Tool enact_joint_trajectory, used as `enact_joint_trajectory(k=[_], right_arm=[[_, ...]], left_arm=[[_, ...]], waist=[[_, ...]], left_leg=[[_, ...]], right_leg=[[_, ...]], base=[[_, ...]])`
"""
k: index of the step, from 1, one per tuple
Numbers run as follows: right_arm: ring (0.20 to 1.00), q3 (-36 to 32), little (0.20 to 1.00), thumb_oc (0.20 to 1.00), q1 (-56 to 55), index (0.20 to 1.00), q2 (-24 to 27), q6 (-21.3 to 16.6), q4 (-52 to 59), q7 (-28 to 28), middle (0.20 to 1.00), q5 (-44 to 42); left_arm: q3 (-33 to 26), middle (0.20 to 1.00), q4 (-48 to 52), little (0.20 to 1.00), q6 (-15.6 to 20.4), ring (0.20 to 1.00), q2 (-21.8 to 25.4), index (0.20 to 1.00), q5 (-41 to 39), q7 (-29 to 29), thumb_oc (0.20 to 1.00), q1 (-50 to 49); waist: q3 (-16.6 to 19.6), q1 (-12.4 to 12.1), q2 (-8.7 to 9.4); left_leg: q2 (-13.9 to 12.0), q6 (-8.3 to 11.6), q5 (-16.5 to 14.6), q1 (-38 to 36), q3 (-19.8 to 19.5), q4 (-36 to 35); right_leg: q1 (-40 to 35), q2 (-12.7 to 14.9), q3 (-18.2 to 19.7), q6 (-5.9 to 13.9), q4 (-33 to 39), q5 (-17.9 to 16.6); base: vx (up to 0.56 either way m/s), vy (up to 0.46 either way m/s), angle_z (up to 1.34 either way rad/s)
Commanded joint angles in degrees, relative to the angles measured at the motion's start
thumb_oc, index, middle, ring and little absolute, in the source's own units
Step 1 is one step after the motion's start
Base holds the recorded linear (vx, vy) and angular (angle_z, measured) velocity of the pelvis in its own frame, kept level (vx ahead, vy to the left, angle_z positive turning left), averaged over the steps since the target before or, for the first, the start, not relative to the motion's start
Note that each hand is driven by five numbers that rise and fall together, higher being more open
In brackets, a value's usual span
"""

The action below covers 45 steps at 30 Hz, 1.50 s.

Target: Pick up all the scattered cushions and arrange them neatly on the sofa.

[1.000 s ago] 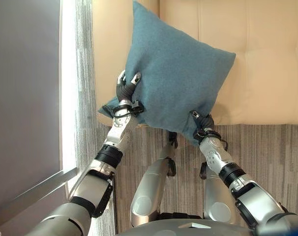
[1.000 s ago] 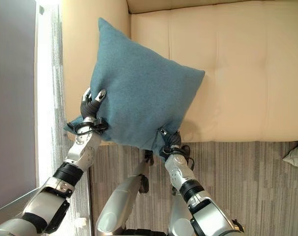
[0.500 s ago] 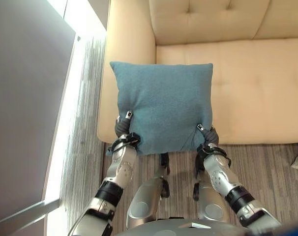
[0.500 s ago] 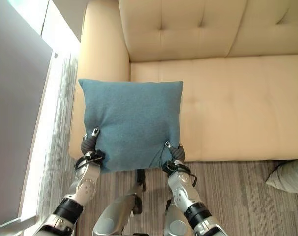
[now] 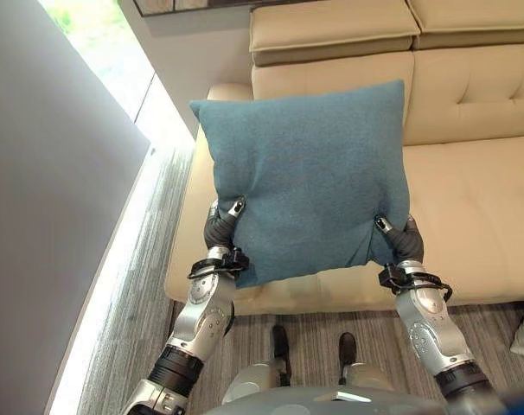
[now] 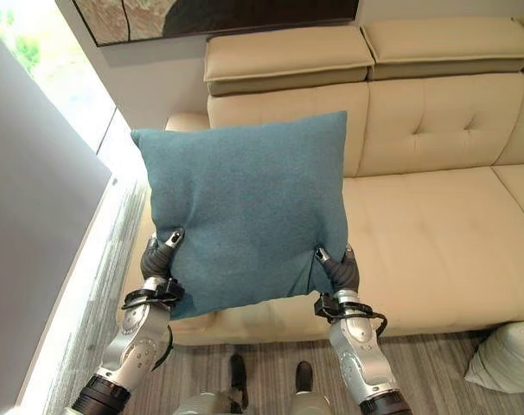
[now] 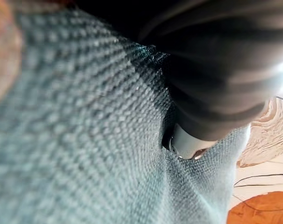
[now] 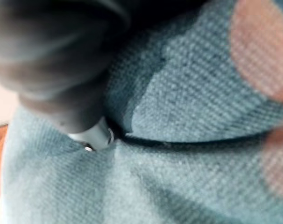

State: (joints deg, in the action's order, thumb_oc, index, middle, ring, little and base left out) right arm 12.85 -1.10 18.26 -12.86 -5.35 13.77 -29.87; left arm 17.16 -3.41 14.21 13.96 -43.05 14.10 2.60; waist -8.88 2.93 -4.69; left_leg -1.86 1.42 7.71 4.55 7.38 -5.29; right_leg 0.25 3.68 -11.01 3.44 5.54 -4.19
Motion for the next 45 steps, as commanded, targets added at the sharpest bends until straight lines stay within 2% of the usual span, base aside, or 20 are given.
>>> enact_joint_trajectory(k=[1,4,5,8,11,13,16,18,22,24,26,30,31,33,34,35,38,40,43,45], right_arm=[[0.200,0.5,0.200,0.200,5.0,0.200,-2.8,-5.4,10.2,-3.5,0.200,3.1],[0.200,0.3,0.200,0.200,5.0,0.200,-2.8,-5.5,10.2,-3.5,0.200,2.8],[0.200,0.3,0.200,0.200,5.1,0.200,-2.9,-5.5,10.0,-3.8,0.200,2.5],[0.200,-0.4,0.200,0.200,4.8,0.200,-3.2,-5.4,10.2,-4.0,0.200,1.9],[0.200,-0.8,0.200,0.200,5.9,0.200,-4.2,-5.7,10.9,-4.2,0.200,1.8],[0.200,-0.7,0.200,0.200,6.3,0.200,-4.5,-5.7,10.6,-4.2,0.200,1.7],[0.200,0.6,0.200,0.200,7.9,0.200,-6.7,-5.1,10.6,-5.2,0.200,1.6],[0.200,1.5,0.200,0.200,8.3,0.200,-7.5,-4.9,10.8,-5.7,0.200,1.4],[0.200,2.3,0.200,0.200,8.7,0.200,-7.5,-4.6,11.4,-6.4,0.200,2.3],[0.200,3.0,0.200,0.200,9.8,0.200,-7.5,-4.4,11.7,-6.5,0.200,2.3],[0.200,3.1,0.200,0.200,10.2,0.200,-7.4,-4.2,11.9,-6.7,0.200,2.5],[0.200,3.1,0.200,0.200,10.2,0.200,-6.2,-4.0,12.2,-6.6,0.200,4.0],[0.200,2.8,0.200,0.200,10.1,0.200,-5.4,-4.0,12.5,-6.3,0.200,4.6],[0.200,2.4,0.200,0.200,10.0,0.200,-4.6,-4.4,12.3,-5.6,0.200,4.0],[0.200,2.4,0.200,0.200,10.0,0.200,-4.7,-4.4,12.3,-5.7,0.200,4.0],[0.200,2.0,0.200,0.200,9.9,0.200,-3.9,-4.6,12.4,-5.3,0.200,3.6],[0.200,1.6,0.200,0.200,9.3,0.200,-3.2,-4.5,12.4,-5.4,0.200,3.2],[0.200,1.2,0.200,0.200,8.8,0.200,-3.1,-4.4,12.6,-5.4,0.200,3.3],[0.200,0.8,0.200,0.200,8.5,0.200,-3.6,-4.6,12.6,-4.5,0.200,3.1],[0.200,0.6,0.200,0.200,8.1,0.200,-4.4,-4.5,12.5,-4.3,0.200,2.5]], left_arm=[[3.4,0.200,3.6,0.200,1.8,0.200,-0.7,0.200,3.8,-4.0,0.200,2.9],[3.1,0.200,3.4,0.200,1.8,0.200,-1.0,0.200,3.8,-3.7,0.200,3.0],[3.5,0.200,3.2,0.200,1.7,0.200,-1.2,0.200,3.9,-3.9,0.200,3.2],[3.8,0.200,3.4,0.200,1.1,0.200,-1.0,0.200,3.8,-4.4,0.200,3.1],[3.1,0.200,5.1,0.200,1.0,0.200,-0.3,0.200,3.9,-4.9,0.200,2.5],[2.8,0.200,5.0,0.200,1.0,0.200,0.0,0.200,3.9,-4.9,0.200,2.3],[1.8,0.200,6.2,0.200,1.1,0.200,1.8,0.200,5.4,-4.6,0.200,1.5],[1.0,0.200,6.8,0.200,1.3,0.200,2.6,0.200,5.4,-4.6,0.200,1.0],[0.3,0.200,7.5,0.200,1.6,0.200,3.0,0.200,5.5,-5.1,0.200,0.3],[-0.3,0.200,7.9,0.200,1.6,0.200,3.0,0.200,5.5,-4.9,0.200,0.0],[-0.9,0.200,8.1,0.200,1.8,0.200,3.1,0.200,5.4,-4.8,0.200,0.0],[-0.4,0.200,7.7,0.200,2.4,0.200,2.4,0.200,5.1,-5.3,0.200,0.6],[0.1,0.200,7.5,0.200,2.4,0.200,2.0,0.200,5.0,-5.4,0.200,0.7],[1.1,0.200,6.8,0.200,2.4,0.200,1.3,0.200,4.2,-5.2,0.200,2.1],[1.1,0.200,6.8,0.200,2.4,0.200,1.3,0.200,4.2,-5.2,0.200,2.1],[1.1,0.200,6.5,0.200,2.5,0.200,1.0,0.200,3.3,-5.6,0.200,2.3],[1.5,0.200,6.3,0.200,2.0,0.200,0.6,0.200,3.2,-5.9,0.200,2.0],[1.6,0.200,5.9,0.200,1.8,0.200,0.6,0.200,3.2,-5.7,0.200,2.0],[1.4,0.200,6.2,0.200,1.6,0.200,0.9,0.200,3.0,-5.3,0.200,1.9],[1.1,0.200,6.6,0.200,1.3,0.200,1.2,0.200,2.8,-5.1,0.200,1.3]], waist=[[1.8,-0.1,1.69],[0.5,-0.3,2.56],[0.0,-0.5,3.03],[0.2,-0.3,3.38],[0.3,-1.2,3.23],[0.4,-1.4,3.19],[0.0,-2.5,2.70],[-0.7,-2.9,2.51],[-0.1,-3.3,2.22],[0.1,-3.7,2.34],[-0.1,-3.9,2.34],[0.7,-3.3,3.91],[1.1,-3.1,3.86],[0.8,-2.6,4.27],[1.0,-2.4,4.42],[0.6,-2.5,4.78],[-0.2,-3.1,5.40],[-0.3,-3.1,5.52],[-0.5,-3.9,5.13],[-0.6,-4.6,5.18]], left_leg=[[-4.0,3.53,-4.0,-2.0,-2.4,3.7],[-3.1,3.09,-5.8,-0.9,-5.2,8.8],[0.0,2.36,-7.2,0.0,-7.8,9.9],[1.7,1.48,-7.7,1.1,-6.7,10.7],[4.5,-0.06,-9.0,1.6,-8.5,10.1],[4.7,-0.34,-9.1,1.4,-8.5,9.8],[4.1,-2.50,-10.3,-1.6,-6.4,8.6],[4.0,-3.40,-11.0,-3.0,-5.0,8.3],[3.7,-3.55,-12.2,-5.7,-3.5,6.4],[3.1,-3.11,-12.9,-7.1,-2.1,5.6],[2.6,-2.62,-13.4,-8.4,-1.5,5.2],[1.0,-0.55,-15.0,-10.4,-2.3,5.6],[-0.9,0.79,-15.5,-10.9,-2.7,6.6],[-3.7,3.60,-13.8,-7.3,-3.5,13.3],[-3.5,3.55,-13.6,-6.9,-3.7,13.3],[-4.7,4.05,-12.0,-4.0,-3.6,18.5],[-1.6,2.27,-13.5,0.7,-2.8,18.2],[-0.8,1.40,-10.9,3.6,0.0,15.8],[-0.7,1.61,-6.6,7.0,4.5,12.6],[-0.7,1.59,-5.6,8.7,5.0,13.2]], right_leg=[[-3.4,-0.2,-1.5,0.64,-2.0,7.7],[-3.7,0.0,-0.8,-0.14,-2.6,7.8],[-3.7,0.1,-0.5,-0.19,-2.8,7.5],[-3.8,0.4,-0.8,0.07,-3.0,7.3],[-1.5,0.1,1.0,0.47,-6.5,7.8],[-0.9,0.3,1.1,0.70,-8.1,8.2],[3.4,2.4,1.0,2.92,-18.8,8.8],[6.3,3.5,1.2,4.54,-24.1,7.4],[6.2,6.6,-0.7,4.48,-18.3,5.9],[6.7,9.1,-4.0,5.15,-11.9,2.3],[7.6,10.1,-6.5,5.73,-9.9,0.3],[5.7,8.8,-6.4,5.44,-7.9,0.0],[4.2,7.4,-7.0,4.65,-7.6,1.1],[1.6,5.4,-8.5,2.73,-5.6,2.8],[1.8,5.6,-8.7,2.74,-5.5,2.6],[0.2,4.6,-9.4,1.52,-4.0,3.6],[-2.2,4.0,-9.7,1.01,-2.4,4.8],[-2.8,3.6,-10.5,1.06,-2.1,5.1],[-4.0,2.0,-10.5,0.94,-2.2,6.8],[-4.7,1.5,-10.5,0.73,-2.7,7.8]], base=[[0.00,-0.104,0.06],[-0.03,-0.071,-0.02],[0.00,0.000,0.00],[0.01,0.015,0.11],[0.06,0.118,-0.16],[0.08,0.130,-0.67],[0.10,0.181,-0.43],[0.07,0.099,-1.09],[0.13,-0.019,-0.47],[0.21,-0.122,-0.19],[0.23,-0.162,-0.45],[0.24,-0.247,-0.03],[0.27,-0.460,0.28],[0.16,-0.395,0.39],[0.07,-0.254,0.41],[0.09,-0.238,0.44],[0.13,-0.169,0.30],[0.15,-0.047,0.24],[0.11,-0.003,0.28],[0.13,0.014,0.00]])
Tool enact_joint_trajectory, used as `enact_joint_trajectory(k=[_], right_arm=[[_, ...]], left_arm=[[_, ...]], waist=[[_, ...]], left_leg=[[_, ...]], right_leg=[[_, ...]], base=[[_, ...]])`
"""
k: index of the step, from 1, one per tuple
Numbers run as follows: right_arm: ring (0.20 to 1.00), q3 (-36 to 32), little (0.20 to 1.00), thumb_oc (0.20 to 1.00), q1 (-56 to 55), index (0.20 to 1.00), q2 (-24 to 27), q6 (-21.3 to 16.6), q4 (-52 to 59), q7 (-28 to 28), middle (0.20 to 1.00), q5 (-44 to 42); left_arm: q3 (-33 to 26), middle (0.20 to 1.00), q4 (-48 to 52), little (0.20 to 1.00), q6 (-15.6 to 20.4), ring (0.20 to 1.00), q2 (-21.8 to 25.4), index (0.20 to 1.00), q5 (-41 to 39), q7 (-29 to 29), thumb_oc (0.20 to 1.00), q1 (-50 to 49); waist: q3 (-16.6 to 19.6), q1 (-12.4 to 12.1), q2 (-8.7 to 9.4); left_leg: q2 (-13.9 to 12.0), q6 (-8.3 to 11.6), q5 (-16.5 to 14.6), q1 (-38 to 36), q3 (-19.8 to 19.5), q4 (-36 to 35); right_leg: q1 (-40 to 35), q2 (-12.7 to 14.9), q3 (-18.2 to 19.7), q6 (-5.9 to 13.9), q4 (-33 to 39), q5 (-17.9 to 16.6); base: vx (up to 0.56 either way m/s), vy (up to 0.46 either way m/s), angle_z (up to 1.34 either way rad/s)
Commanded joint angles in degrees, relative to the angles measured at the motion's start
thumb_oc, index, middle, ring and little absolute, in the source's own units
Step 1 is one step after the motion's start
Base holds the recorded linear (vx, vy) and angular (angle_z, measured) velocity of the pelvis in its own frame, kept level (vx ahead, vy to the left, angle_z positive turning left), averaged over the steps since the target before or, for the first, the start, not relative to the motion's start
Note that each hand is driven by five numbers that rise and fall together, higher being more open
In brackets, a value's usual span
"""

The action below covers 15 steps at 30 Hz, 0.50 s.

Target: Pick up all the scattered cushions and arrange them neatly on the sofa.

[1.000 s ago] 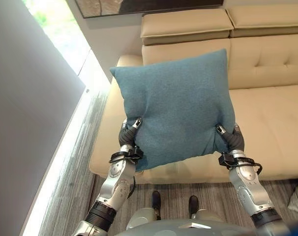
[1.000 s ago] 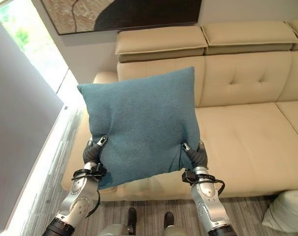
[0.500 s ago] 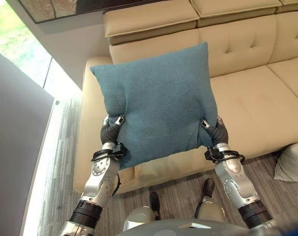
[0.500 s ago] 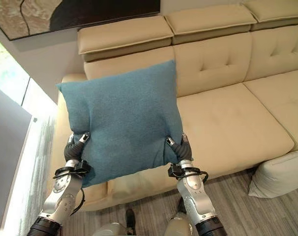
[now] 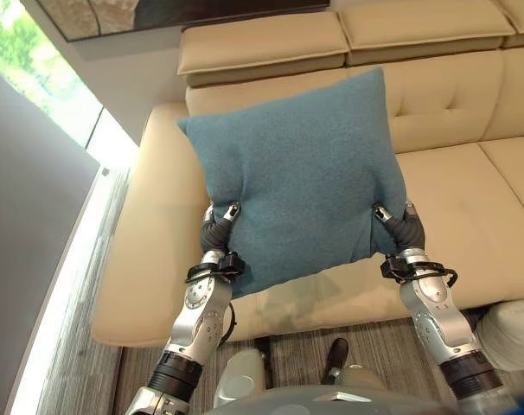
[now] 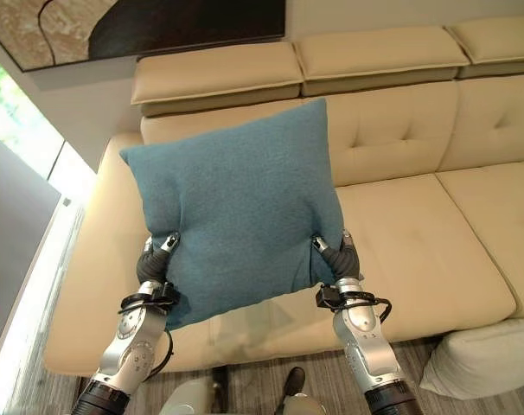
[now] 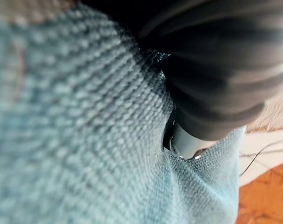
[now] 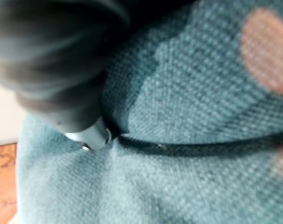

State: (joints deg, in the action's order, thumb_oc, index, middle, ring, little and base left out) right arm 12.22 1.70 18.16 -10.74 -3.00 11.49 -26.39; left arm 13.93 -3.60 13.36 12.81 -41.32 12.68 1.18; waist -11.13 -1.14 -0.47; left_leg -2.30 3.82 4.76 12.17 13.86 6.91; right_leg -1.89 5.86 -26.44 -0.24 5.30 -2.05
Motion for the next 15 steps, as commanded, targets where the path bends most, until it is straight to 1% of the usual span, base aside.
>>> enact_joint_trajectory(k=[1,7,8,9,10,11,12,13,15], right_arm=[[0.200,1.2,0.200,0.200,5.3,0.200,-4.3,-6.6,10.1,-2.1,0.200,-0.9],[0.200,1.2,0.200,0.200,5.3,0.200,-4.3,-6.6,10.1,-2.1,0.200,-0.9],[0.200,1.2,0.200,0.200,5.3,0.200,-4.3,-6.6,10.1,-2.1,0.200,-0.9],[0.200,2.1,0.200,0.200,4.9,0.200,-7.3,-5.5,9.9,-4.4,0.200,0.2],[0.200,2.1,0.200,0.200,4.8,0.200,-7.6,-5.5,10.0,-4.6,0.200,0.4],[0.200,2.1,0.200,0.200,4.8,0.200,-7.6,-5.5,10.0,-4.6,0.200,0.4],[0.200,1.8,0.200,0.200,4.6,0.200,-7.8,-5.6,10.2,-4.6,0.200,0.7],[0.200,1.7,0.200,0.200,4.5,0.200,-7.7,-5.7,10.2,-4.6,0.200,1.0],[0.200,1.3,0.200,0.200,4.5,0.200,-7.4,-5.8,10.3,-4.2,0.200,1.8]], left_arm=[[4.3,0.200,6.8,0.200,2.1,0.200,2.3,0.200,1.1,-3.7,0.200,2.7],[4.3,0.200,6.8,0.200,2.1,0.200,2.3,0.200,1.1,-3.7,0.200,2.7],[4.3,0.200,6.8,0.200,2.1,0.200,2.3,0.200,1.1,-3.7,0.200,2.7],[1.8,0.200,9.1,0.200,1.6,0.200,4.9,0.200,2.9,-3.8,0.200,-1.4],[1.5,0.200,9.3,0.200,1.7,0.200,5.3,0.200,3.6,-3.7,0.200,-1.4],[1.5,0.200,9.3,0.200,1.7,0.200,5.3,0.200,3.6,-3.7,0.200,-1.4],[1.3,0.200,9.2,0.200,2.2,0.200,5.7,0.200,4.7,-3.2,0.200,-0.8],[1.3,0.200,9.2,0.200,2.3,0.200,5.6,0.200,4.9,-3.2,0.200,-0.6],[1.5,0.200,9.2,0.200,2.7,0.200,5.5,0.200,5.5,-3.1,0.200,0.2]], waist=[[1.7,-0.6,0.97],[1.7,-0.6,0.97],[1.7,-0.6,0.97],[4.0,-2.2,0.44],[3.6,-2.2,0.42],[3.8,-2.3,0.37],[3.5,-1.4,0.04],[3.7,-1.2,-0.29],[3.5,-0.4,-0.83]], left_leg=[[-0.3,-0.81,-2.7,1.1,-1.5,1.1],[-0.3,-0.81,-2.7,1.1,-1.5,1.1],[-0.3,-0.81,-2.7,1.1,-1.5,1.1],[2.2,-5.34,-6.5,-8.3,-2.2,-4.2],[2.6,-5.82,-6.7,-9.4,-2.1,-4.9],[2.5,-5.82,-6.5,-9.1,-2.1,-4.9],[3.1,-6.19,-6.8,-10.7,-3.1,-6.3],[3.1,-6.13,-6.6,-10.9,-3.5,-6.8],[3.2,-5.92,-6.4,-11.6,-4.6,-7.9]], right_leg=[[-2.5,-0.7,4.9,4.40,-2.5,5.7],[-2.5,-0.7,4.9,4.40,-2.5,5.7],[-2.5,-0.7,4.9,4.40,-2.5,5.7],[-2.0,3.2,5.7,7.99,-16.1,7.4],[-0.3,4.1,7.1,9.00,-20.1,7.1],[-0.1,4.0,7.1,8.95,-20.0,6.9],[2.6,4.1,10.0,9.16,-22.2,6.4],[3.5,3.8,11.0,8.88,-20.9,6.1],[5.3,3.6,13.1,8.41,-17.6,5.5]], base=[[0.07,0.010,-0.04],[0.00,0.000,0.12],[0.58,0.490,0.02],[0.62,0.549,0.02],[0.61,0.549,-0.25],[0.11,0.106,-0.76],[0.11,0.056,-0.67],[0.15,0.049,-0.22],[0.11,-0.019,0.48]])
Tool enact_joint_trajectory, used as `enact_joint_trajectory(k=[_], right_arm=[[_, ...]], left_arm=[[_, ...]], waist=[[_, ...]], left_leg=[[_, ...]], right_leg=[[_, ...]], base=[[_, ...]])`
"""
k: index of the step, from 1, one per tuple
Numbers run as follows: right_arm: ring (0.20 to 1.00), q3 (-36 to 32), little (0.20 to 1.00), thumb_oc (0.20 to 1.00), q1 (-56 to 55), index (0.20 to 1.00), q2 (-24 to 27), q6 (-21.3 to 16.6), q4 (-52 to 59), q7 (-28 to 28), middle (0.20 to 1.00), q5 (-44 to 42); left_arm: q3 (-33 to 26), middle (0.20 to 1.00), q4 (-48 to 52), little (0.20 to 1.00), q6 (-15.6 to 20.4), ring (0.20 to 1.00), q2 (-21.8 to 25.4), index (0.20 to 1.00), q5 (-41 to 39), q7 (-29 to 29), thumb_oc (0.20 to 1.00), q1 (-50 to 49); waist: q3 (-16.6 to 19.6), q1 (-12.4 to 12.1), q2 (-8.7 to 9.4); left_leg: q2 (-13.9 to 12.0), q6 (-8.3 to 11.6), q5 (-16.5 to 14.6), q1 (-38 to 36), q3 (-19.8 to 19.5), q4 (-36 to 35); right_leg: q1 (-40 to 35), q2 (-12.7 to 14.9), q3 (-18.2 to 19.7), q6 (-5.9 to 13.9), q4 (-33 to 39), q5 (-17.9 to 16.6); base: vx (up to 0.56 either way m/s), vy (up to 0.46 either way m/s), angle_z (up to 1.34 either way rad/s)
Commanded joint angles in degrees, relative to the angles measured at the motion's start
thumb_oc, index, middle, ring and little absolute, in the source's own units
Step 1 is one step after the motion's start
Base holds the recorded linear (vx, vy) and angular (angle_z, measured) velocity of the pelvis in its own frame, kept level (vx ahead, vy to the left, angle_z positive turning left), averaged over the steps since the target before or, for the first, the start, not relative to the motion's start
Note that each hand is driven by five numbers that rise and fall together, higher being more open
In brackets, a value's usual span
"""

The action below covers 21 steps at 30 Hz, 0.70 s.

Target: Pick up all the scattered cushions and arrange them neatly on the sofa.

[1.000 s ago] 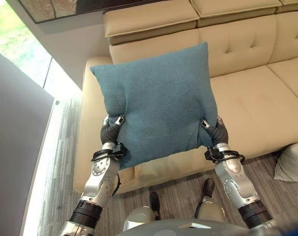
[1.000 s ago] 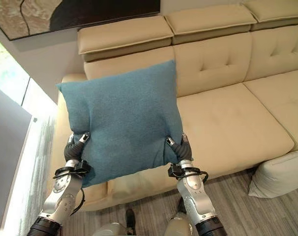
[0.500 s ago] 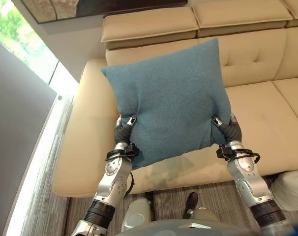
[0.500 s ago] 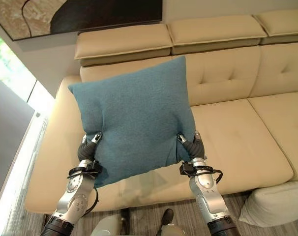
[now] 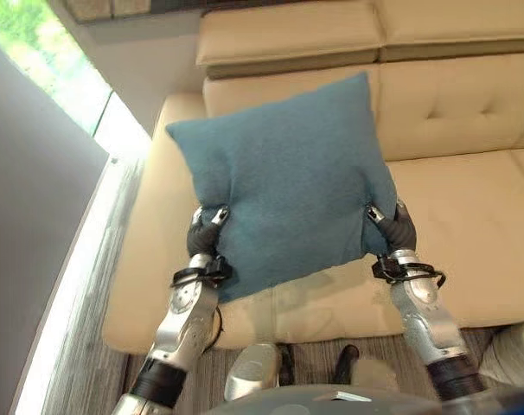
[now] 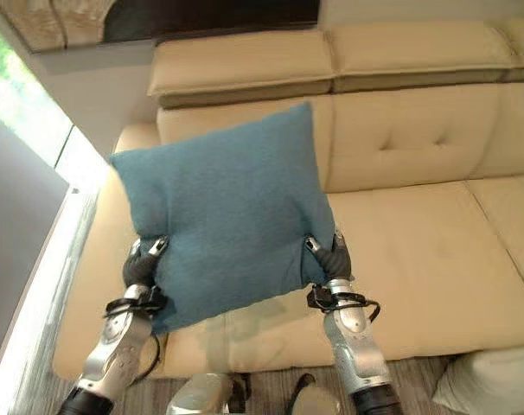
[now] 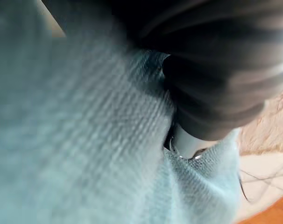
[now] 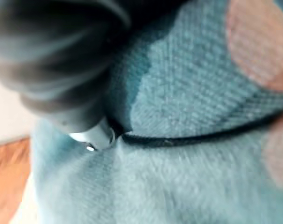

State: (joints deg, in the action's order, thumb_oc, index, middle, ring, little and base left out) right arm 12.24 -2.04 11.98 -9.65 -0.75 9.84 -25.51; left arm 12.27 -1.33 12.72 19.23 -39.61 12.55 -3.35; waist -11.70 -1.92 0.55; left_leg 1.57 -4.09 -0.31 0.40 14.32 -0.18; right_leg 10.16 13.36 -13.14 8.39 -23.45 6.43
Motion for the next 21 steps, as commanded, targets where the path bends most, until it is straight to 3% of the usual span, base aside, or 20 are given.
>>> enact_joint_trajectory(k=[1,4,7,12,21], right_arm=[[0.200,1.0,0.200,0.200,8.3,0.200,-1.0,-6.9,8.0,-2.4,0.200,1.2],[0.200,0.6,0.200,0.200,8.6,0.200,-0.6,-6.7,7.5,-1.4,0.200,3.1],[0.200,0.3,0.200,0.200,8.8,0.200,-0.5,-6.5,6.9,-1.1,0.200,3.7],[0.200,0.2,0.200,0.200,8.8,0.200,1.4,-5.6,5.0,-0.5,0.200,5.5],[0.200,1.3,0.200,0.200,13.2,0.200,4.9,-5.4,0.6,3.3,0.200,12.7]], left_arm=[[3.3,0.200,6.9,0.200,3.5,0.200,-1.0,0.200,4.1,-2.9,0.200,5.0],[3.7,0.200,5.9,0.200,3.5,0.200,-1.3,0.200,5.2,-2.5,0.200,6.2],[4.1,0.200,5.1,0.200,3.5,0.200,-1.7,0.200,5.4,-2.4,0.200,7.0],[3.9,0.200,3.1,0.200,2.7,0.200,-2.7,0.200,7.0,-1.9,0.200,8.1],[5.3,0.200,-2.2,0.200,2.7,0.200,-2.8,0.200,12.2,1.3,0.200,14.0]], waist=[[4.0,0.8,-1.79],[3.8,1.9,-1.41],[3.9,1.9,-1.08],[6.2,2.6,-0.69],[4.8,3.1,-0.78]], left_leg=[[-0.5,2.10,-1.4,-0.3,-5.5,-1.2],[-0.1,2.43,-2.0,-1.3,-6.6,-1.5],[0.0,2.76,-2.1,-1.8,-7.1,-1.9],[-1.0,4.42,-1.6,-3.7,-7.8,-4.8],[-2.5,5.91,-1.4,-3.0,-8.7,-4.8]], right_leg=[[-6.2,-4.1,1.0,-0.22,13.0,-3.6],[-5.8,-4.3,3.0,0.44,16.8,-6.1],[-6.7,-4.6,2.8,0.27,18.4,-6.1],[-11.9,-6.3,0.3,-0.53,26.0,-6.7],[-12.9,-7.5,-1.5,-1.53,28.2,-5.9]], base=[[0.07,-0.026,0.38],[0.10,-0.050,0.17],[0.13,-0.087,0.23],[0.16,-0.115,0.22],[0.02,-0.061,0.11]])
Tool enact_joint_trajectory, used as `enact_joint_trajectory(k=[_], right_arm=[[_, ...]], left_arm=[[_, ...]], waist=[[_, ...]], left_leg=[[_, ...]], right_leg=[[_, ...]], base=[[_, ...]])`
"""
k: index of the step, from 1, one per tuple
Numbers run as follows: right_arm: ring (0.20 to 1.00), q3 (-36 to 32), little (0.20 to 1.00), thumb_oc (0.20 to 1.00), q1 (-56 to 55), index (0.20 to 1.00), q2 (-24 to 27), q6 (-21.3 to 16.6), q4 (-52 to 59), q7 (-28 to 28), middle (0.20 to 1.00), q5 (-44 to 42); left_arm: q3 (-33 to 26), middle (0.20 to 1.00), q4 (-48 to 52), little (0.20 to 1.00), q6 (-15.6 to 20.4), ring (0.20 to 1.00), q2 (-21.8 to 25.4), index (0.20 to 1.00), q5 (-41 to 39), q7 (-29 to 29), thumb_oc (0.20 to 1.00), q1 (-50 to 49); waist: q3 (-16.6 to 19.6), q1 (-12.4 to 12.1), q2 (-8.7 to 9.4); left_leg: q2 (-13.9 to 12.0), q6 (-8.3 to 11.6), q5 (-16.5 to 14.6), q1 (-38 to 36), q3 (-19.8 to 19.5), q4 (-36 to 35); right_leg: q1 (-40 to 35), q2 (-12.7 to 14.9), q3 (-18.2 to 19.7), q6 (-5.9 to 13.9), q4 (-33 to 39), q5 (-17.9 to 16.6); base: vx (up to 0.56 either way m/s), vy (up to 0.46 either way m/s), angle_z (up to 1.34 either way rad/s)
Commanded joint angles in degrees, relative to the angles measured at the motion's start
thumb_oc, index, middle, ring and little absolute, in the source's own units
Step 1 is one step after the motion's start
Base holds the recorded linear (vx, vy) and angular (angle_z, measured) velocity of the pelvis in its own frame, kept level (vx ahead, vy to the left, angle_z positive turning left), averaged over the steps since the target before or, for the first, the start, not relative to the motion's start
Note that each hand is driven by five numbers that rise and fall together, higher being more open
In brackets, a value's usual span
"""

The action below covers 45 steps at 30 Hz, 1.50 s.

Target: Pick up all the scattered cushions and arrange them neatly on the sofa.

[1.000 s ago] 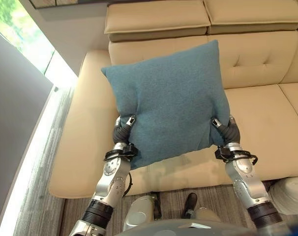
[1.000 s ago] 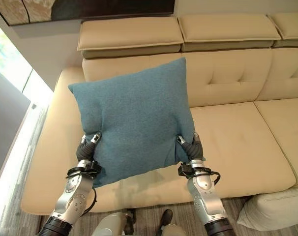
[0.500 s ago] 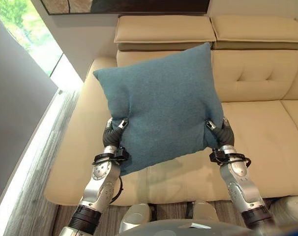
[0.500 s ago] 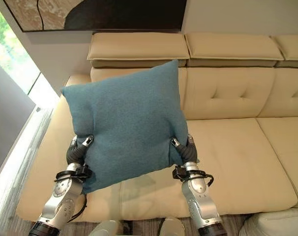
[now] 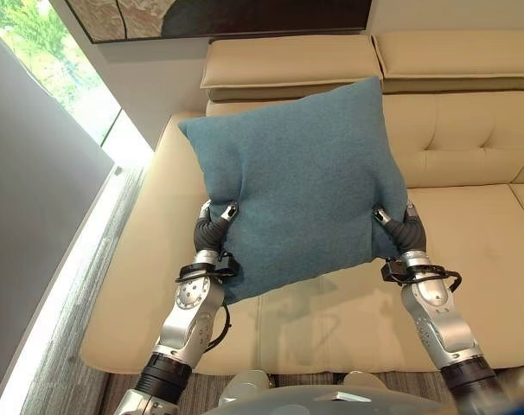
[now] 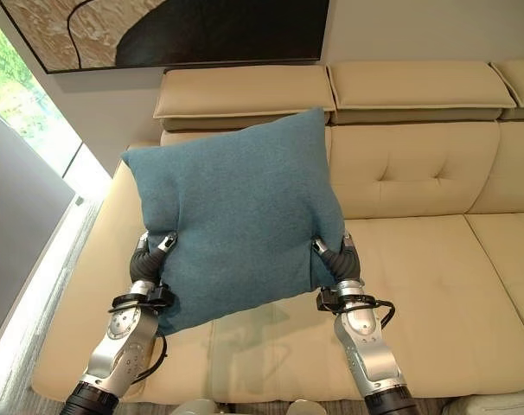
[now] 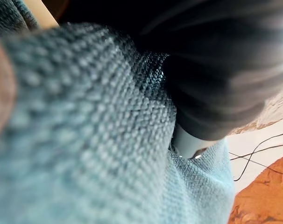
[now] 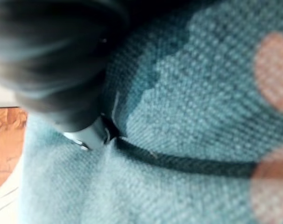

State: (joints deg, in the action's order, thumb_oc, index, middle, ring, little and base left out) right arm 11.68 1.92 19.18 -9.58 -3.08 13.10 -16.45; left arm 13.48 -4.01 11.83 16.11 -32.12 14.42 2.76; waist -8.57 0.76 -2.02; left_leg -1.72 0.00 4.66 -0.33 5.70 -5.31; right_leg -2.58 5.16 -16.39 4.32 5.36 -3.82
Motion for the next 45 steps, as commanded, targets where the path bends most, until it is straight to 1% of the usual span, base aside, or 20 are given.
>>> enact_joint_trajectory(k=[1,4,5,7,10,11,14,16,21,26,30,35,38,39,40,41,42,43,44,45], right_arm=[[0.200,3.0,0.200,0.200,11.7,0.200,-1.4,-5.3,1.1,1.7,0.200,5.9],[0.200,4.4,0.200,0.200,15.5,0.200,-0.4,-5.1,-1.2,3.5,0.200,8.2],[0.200,5.9,0.200,0.200,18.8,0.200,0.1,-4.6,-3.2,4.8,0.200,9.5],[0.200,7.1,0.200,0.200,21.9,0.200,0.3,-4.3,-5.0,5.6,0.200,10.0],[0.200,8.4,0.200,0.200,26.0,0.200,0.4,-4.0,-7.4,6.5,0.200,10.6],[0.200,9.3,0.200,0.200,28.9,0.200,0.7,-3.8,-9.1,7.3,0.200,10.9],[0.200,9.8,0.200,0.200,30.2,0.200,0.6,-3.8,-9.9,7.6,0.200,11.2],[0.200,10.4,0.200,0.200,32.7,0.200,0.9,-3.8,-11.4,8.6,0.200,12.0],[0.200,12.1,0.200,0.200,43.7,0.200,2.3,-4.0,-16.2,12.6,0.200,14.1],[0.200,12.9,0.200,0.200,52.5,0.200,2.8,-4.7,-19.5,16.9,0.200,16.6],[0.200,13.9,0.200,0.200,58.7,0.200,3.1,-4.6,-22.2,21.1,0.200,19.7],[0.200,16.6,0.200,0.200,68.0,0.200,3.7,-3.3,-27.5,25.7,0.200,22.7],[0.200,18.3,0.200,0.200,73.8,0.200,4.3,-2.2,-31.4,26.6,0.200,22.6],[0.200,19.7,0.200,0.200,77.4,0.200,5.3,-1.3,-34.3,26.6,0.200,21.8],[0.200,20.3,0.200,0.200,79.1,0.200,5.5,-0.9,-35.7,26.5,0.200,21.0],[0.200,20.3,0.200,0.200,79.5,0.200,5.5,-1.0,-36.0,26.5,0.200,20.9],[0.200,22.4,0.200,0.200,82.5,0.200,6.2,-0.2,-39.3,25.7,0.200,19.2],[0.200,23.4,0.200,0.200,84.2,0.200,6.3,0.0,-41.1,25.0,0.200,17.6],[0.200,24.4,0.200,0.200,85.4,0.200,6.9,0.5,-42.7,24.2,0.200,16.5],[0.410,27.3,0.410,0.410,87.7,0.410,7.0,1.4,-46.8,21.1,0.410,12.8]], left_arm=[[5.0,0.200,-1.5,0.200,3.9,0.200,0.2,0.200,5.7,0.6,0.200,10.7],[6.1,0.200,-3.8,0.200,4.3,0.200,0.1,0.200,6.9,2.1,0.200,14.8],[7.3,0.200,-6.2,0.200,4.6,0.200,0.1,0.200,7.3,3.4,0.200,18.3],[7.8,0.200,-8.3,0.200,5.2,0.200,0.0,0.200,7.4,4.5,0.200,21.7],[8.5,0.200,-10.5,0.200,5.7,0.200,0.4,0.200,7.5,5.6,0.200,25.4],[8.5,0.200,-11.5,0.200,6.2,0.200,1.1,0.200,7.6,6.2,0.200,27.6],[8.5,0.200,-12.2,0.200,6.4,0.200,1.0,0.200,7.4,6.5,0.200,28.5],[9.0,0.200,-13.9,0.200,6.6,0.200,1.2,0.200,7.7,7.4,0.200,30.8],[10.6,0.200,-20.5,0.200,7.0,0.200,4.2,0.200,9.9,10.5,0.200,42.2],[11.6,0.200,-24.1,0.200,7.6,0.200,7.2,0.200,14.1,14.1,0.200,51.3],[12.8,0.200,-27.9,0.200,7.4,0.200,8.2,0.200,16.0,16.5,0.200,58.3],[15.4,0.200,-35.5,0.200,6.5,0.200,8.4,0.200,16.6,18.6,0.200,69.0],[17.1,0.200,-40.2,0.200,5.6,0.200,8.4,0.200,15.9,18.5,0.200,75.4],[18.5,0.200,-43.6,0.200,4.7,0.200,8.7,0.200,15.6,18.0,0.200,79.4],[19.2,0.200,-45.2,0.200,4.2,0.200,8.9,0.200,15.4,17.6,0.200,81.4],[19.3,0.200,-45.5,0.200,4.3,0.200,8.9,0.200,15.3,17.5,0.200,81.8],[20.5,0.200,-49.4,0.200,3.3,0.200,8.6,0.200,13.4,15.9,0.200,85.7],[21.1,1.000,-51.4,1.000,3.0,1.000,8.6,1.000,12.1,15.1,1.000,88.1],[21.8,1.000,-53.1,1.000,2.4,1.000,8.3,1.000,11.1,14.2,1.000,89.6],[22.9,1.000,-56.2,1.000,1.7,1.000,8.0,1.000,8.5,12.3,1.000,93.2]], waist=[[0.4,0.6,1.52],[-1.3,0.9,1.09],[-2.8,1.0,0.64],[-4.0,1.2,0.15],[-5.0,1.2,-0.46],[-5.3,1.0,-0.73],[-5.2,0.9,-0.74],[-6.1,0.7,-0.76],[-7.7,0.6,-0.71],[-8.6,0.5,-0.51],[-8.7,0.6,-0.41],[-9.0,0.7,-0.84],[-9.4,0.8,-1.32],[-9.5,0.8,-1.39],[-9.1,0.7,-1.40],[-9.6,0.7,-1.42],[-9.3,0.6,-1.46],[-9.4,0.5,-1.54],[-9.4,0.4,-1.66],[-9.4,0.1,-1.67]], left_leg=[[0.7,1.96,-6.0,-1.3,-0.2,0.3],[0.7,2.13,-5.3,0.6,-0.6,0.3],[0.6,2.21,-4.6,2.6,-0.8,0.3],[0.7,2.21,-3.8,4.9,-1.2,0.3],[0.7,2.14,-2.7,8.4,-1.2,0.3],[0.9,1.97,-2.1,10.9,-1.0,0.5],[0.9,1.90,-2.0,12.2,-0.8,0.8],[0.7,1.95,-1.8,13.6,-0.6,1.4],[0.8,2.30,-1.1,18.5,-0.7,3.0],[1.0,2.38,-0.7,22.8,-0.7,4.1],[0.8,2.63,0.1,25.2,-1.1,3.9],[0.7,3.53,2.4,27.1,-1.5,1.2],[0.6,4.24,3.4,29.0,-2.0,0.3],[0.7,4.68,3.6,30.4,-2.4,0.3],[0.6,5.23,2.2,30.6,-3.1,0.3],[0.7,4.89,3.8,31.4,-2.7,0.3],[0.6,5.46,2.6,32.2,-3.6,0.3],[0.7,5.51,2.6,32.9,-3.9,0.3],[0.8,5.53,2.7,33.4,-4.1,0.3],[0.9,5.67,3.2,34.8,-4.5,0.3]], right_leg=[[0.8,0.5,1.6,2.35,-0.7,4.4],[2.6,0.5,1.3,2.07,-0.8,4.2],[4.9,0.5,1.4,1.94,-1.1,3.9],[7.7,0.5,1.8,1.72,-1.7,3.5],[11.8,0.7,2.2,1.42,-3.3,3.2],[14.9,0.8,2.8,1.08,-5.0,3.2],[16.3,1.0,3.2,0.91,-5.7,3.2],[18.0,1.3,3.8,0.76,-6.6,3.3],[22.5,1.8,4.3,0.67,-7.3,2.2],[26.7,1.8,5.1,0.84,-7.8,1.3],[29.1,1.8,5.6,0.98,-7.9,0.9],[31.9,1.5,5.5,1.36,-7.7,0.4],[33.7,1.4,5.0,1.59,-7.4,0.1],[34.7,1.4,4.6,1.75,-7.2,-0.2],[34.7,1.1,5.0,2.21,-6.9,1.1],[35.5,1.3,4.3,1.79,-7.1,-0.4],[36.1,1.0,4.7,2.29,-6.9,0.9],[36.8,0.9,4.7,2.28,-7.1,1.0],[37.5,0.9,4.5,2.32,-7.2,0.9],[38.8,0.8,4.4,2.21,-7.4,0.8]], base=[[-0.07,-0.014,0.11],[-0.16,-0.019,0.05],[-0.15,-0.001,0.10],[-0.17,0.013,0.05],[-0.12,0.024,0.01],[-0.10,0.035,-0.04],[-0.04,0.017,-0.11],[-0.06,0.013,-0.05],[-0.06,0.000,-0.05],[-0.04,0.005,-0.01],[-0.01,-0.001,-0.01],[0.00,0.000,0.01],[0.00,-0.019,0.03],[0.09,-0.070,0.13],[0.00,-0.055,0.20],[0.09,-0.066,0.19],[0.00,-0.043,0.16],[0.10,-0.069,0.07],[0.00,-0.059,0.02],[-0.01,-0.052,0.03]])
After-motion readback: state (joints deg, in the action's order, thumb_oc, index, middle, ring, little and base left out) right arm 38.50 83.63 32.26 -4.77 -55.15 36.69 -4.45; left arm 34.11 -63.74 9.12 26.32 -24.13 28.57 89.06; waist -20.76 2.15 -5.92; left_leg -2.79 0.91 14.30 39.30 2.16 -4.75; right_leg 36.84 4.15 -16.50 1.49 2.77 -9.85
